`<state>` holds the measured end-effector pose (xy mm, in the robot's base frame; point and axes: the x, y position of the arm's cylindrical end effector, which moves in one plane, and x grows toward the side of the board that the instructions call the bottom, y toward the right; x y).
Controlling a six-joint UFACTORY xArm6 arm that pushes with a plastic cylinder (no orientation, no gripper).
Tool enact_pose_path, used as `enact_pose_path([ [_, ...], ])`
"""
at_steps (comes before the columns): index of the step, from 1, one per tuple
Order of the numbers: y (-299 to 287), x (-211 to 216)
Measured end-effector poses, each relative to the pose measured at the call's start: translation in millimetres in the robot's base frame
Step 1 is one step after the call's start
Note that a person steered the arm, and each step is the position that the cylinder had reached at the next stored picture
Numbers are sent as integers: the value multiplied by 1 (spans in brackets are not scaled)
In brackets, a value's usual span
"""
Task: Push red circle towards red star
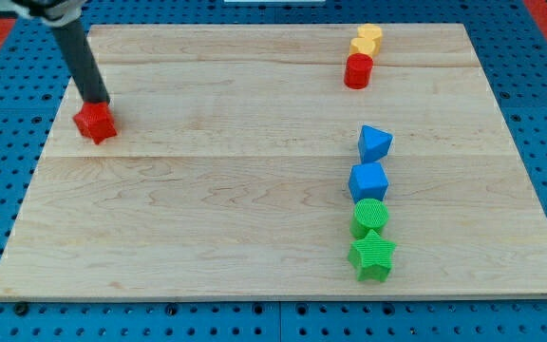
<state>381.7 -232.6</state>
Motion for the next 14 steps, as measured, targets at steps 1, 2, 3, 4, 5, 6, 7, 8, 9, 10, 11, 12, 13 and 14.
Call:
enact_pose_path([
  [1,-12,32],
  [2,58,8],
  [3,166,-18],
  [4,310,-28],
  [5,409,-42],
  [6,416,-71],
  [7,396,-82],
  [8,354,-82],
  [9,298,-85],
  [10,247,-113],
  [11,148,-69],
  [12,152,-65],
  [13,158,-111],
  [14,63,-71],
])
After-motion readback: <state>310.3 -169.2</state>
